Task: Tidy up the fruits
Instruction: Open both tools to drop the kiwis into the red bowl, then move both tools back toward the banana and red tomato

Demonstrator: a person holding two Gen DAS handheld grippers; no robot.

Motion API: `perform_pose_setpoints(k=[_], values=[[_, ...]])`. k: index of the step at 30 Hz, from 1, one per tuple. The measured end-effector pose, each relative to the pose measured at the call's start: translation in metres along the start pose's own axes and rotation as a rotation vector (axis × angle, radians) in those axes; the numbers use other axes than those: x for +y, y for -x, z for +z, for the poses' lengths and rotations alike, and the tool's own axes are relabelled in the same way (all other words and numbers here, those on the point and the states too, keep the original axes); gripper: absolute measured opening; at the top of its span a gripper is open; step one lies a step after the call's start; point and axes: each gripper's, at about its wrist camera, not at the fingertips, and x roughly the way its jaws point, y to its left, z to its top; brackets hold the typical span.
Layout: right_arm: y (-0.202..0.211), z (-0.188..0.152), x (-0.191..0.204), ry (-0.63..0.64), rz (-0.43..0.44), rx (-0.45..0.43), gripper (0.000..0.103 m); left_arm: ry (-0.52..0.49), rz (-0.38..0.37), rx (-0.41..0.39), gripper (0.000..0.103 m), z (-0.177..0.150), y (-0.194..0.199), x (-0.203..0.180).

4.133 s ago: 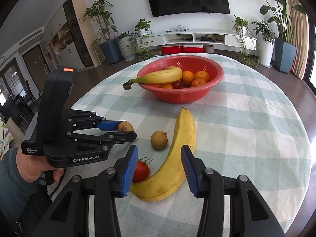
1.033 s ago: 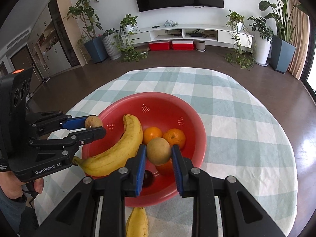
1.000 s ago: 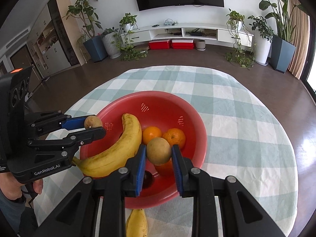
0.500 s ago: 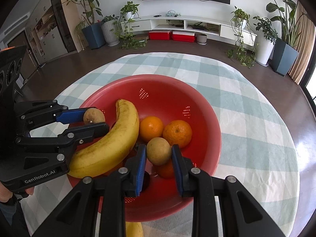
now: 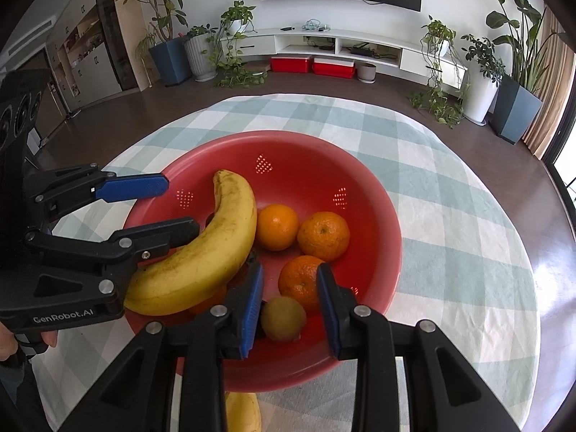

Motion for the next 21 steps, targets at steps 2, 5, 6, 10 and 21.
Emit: perform_pose_setpoints(k=[2, 5, 6, 10, 21], values=[[0.007, -0.002, 0.000, -0.002, -0.004, -0.012, 0.037, 0.002, 0.006, -0.020, 0.065, 0.001, 0.009, 0.000], [0.028, -0.006, -0.002, -0.015, -0.009, -0.063, 0.046, 0.007, 0.019, -0.063, 0.076, 0.000, 0.029, 0.000], [0.037, -0.010, -0.003, -0.029, -0.005, -0.086, 0.052, 0.011, 0.023, -0.081, 0.079, -0.001, 0.038, 0.000], [0.075, -0.033, -0.015, -0.110, 0.052, -0.181, 0.073, 0.012, 0.018, -0.144, 0.099, -0.015, 0.074, -0.010], [0.099, -0.119, -0.034, -0.361, 0.111, -0.138, 0.078, -0.122, -0.065, 0.011, 0.102, -0.094, 0.097, -0.087]])
